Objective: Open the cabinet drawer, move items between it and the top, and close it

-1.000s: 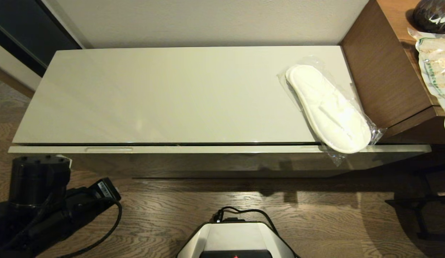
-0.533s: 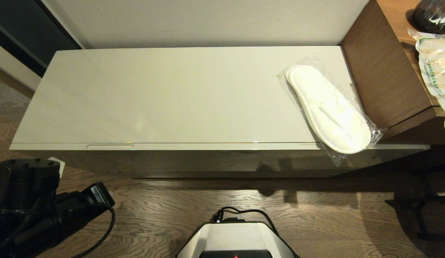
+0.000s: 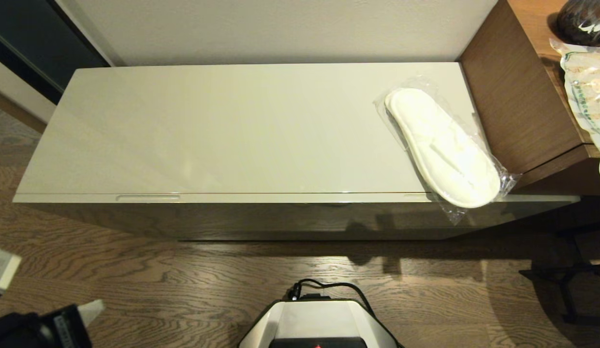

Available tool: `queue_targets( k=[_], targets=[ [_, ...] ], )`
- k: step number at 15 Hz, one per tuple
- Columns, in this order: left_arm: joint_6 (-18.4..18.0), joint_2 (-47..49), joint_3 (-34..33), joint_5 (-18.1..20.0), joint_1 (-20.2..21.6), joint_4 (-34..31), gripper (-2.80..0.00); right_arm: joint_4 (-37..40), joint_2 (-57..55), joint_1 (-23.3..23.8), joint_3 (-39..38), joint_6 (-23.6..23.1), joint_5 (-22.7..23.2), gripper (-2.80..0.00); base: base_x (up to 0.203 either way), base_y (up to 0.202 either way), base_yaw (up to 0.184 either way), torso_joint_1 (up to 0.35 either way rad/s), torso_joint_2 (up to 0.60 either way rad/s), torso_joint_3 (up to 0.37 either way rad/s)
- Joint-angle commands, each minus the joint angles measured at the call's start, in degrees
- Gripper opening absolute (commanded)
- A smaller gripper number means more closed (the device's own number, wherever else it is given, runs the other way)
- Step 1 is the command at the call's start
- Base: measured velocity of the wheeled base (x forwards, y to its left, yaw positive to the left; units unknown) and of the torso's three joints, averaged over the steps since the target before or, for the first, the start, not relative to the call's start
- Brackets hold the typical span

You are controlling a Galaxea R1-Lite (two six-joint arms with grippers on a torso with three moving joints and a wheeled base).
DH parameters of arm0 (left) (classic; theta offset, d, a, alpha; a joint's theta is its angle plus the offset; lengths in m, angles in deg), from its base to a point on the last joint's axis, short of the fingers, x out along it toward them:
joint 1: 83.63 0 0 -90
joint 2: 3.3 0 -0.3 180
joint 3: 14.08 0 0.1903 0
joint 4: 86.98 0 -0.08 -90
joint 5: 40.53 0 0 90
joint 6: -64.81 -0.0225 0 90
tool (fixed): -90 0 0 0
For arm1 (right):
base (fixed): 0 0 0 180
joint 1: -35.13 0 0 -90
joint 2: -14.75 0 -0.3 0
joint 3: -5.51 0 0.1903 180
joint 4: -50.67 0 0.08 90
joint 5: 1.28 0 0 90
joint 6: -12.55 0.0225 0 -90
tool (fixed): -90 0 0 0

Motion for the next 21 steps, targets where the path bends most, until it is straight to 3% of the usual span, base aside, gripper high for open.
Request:
queue_targets(
  k=[1, 2, 4, 5, 10, 11, 13, 14, 16, 18, 19, 21],
  targets=[
    [-5.28, -18.2, -2.0, -0.75, 1.41, -8.12, -2.8, -0.01, -0.07, 0.0, -0.09, -0.03, 0.04, -2.8, 0.0, 0.0, 0.0, 0.0, 0.0, 0.0],
    [-8.01, -23.41, -1.74, -0.29, 2.03, -14.04, -2.8, -0.01, -0.07, 0.0, -0.09, -0.03, 0.04, -2.8, 0.0, 0.0, 0.0, 0.0, 0.0, 0.0],
    [-12.67, -31.18, 0.34, 4.4, 3.37, -28.14, -2.8, -0.01, -0.07, 0.0, -0.09, -0.03, 0.04, -2.8, 0.0, 0.0, 0.0, 0.0, 0.0, 0.0],
    [-14.48, -32.17, 1.18, 6.23, 3.96, -30.62, -2.8, -0.01, -0.07, 0.0, -0.09, -0.03, 0.04, -2.8, 0.0, 0.0, 0.0, 0.0, 0.0, 0.0],
    [-14.48, -32.17, 1.18, 6.23, 3.96, -30.62, -2.8, -0.01, -0.07, 0.0, -0.09, -0.03, 0.04, -2.8, 0.0, 0.0, 0.0, 0.0, 0.0, 0.0],
    [-13.75, -32.77, 2.3, 8.1, 5.07, -32.87, -2.8, -0.01, -0.07, 0.0, -0.09, -0.03, 0.04, -2.8, 0.0, 0.0, 0.0, 0.0, 0.0, 0.0],
    [-12.0, -34.2, 8.72, 13.06, 9.0, -48.34, -2.8, -0.01, -0.07, 0.0, -0.09, -0.03, 0.04, -2.8, 0.0, 0.0, 0.0, 0.0, 0.0, 0.0],
    [-10.78, -34.7, 11.71, 14.9, 10.23, -52.55, -2.8, -0.01, -0.07, 0.0, -0.09, -0.03, 0.04, -2.8, 0.0, 0.0, 0.0, 0.0, 0.0, 0.0],
    [-8.83, -35.12, 14.51, 17.52, 11.76, -54.39, -2.8, -0.01, -0.07, 0.0, -0.09, -0.03, 0.04, -2.8, 0.0, 0.0, 0.0, 0.0, 0.0, 0.0],
    [-11.18, -37.34, 14.63, 22.23, 15.91, -56.35, -2.8, -0.01, -0.07, 0.0, -0.09, -0.03, 0.04, -2.8, 0.0, 0.0, 0.0, 0.0, 0.0, 0.0],
    [-15.12, -39.05, 14.16, 24.73, 17.79, -58.59, -2.8, -0.01, -0.07, 0.0, -0.09, -0.03, 0.04, -2.8, 0.0, 0.0, 0.0, 0.0, 0.0, 0.0],
    [-17.46, -40.08, 12.34, 25.31, 18.02, -59.98, -2.8, -0.01, -0.07, 0.0, -0.09, -0.03, 0.04, -2.8, 0.0, 0.0, 0.0, 0.0, 0.0, 0.0]
  ],
)
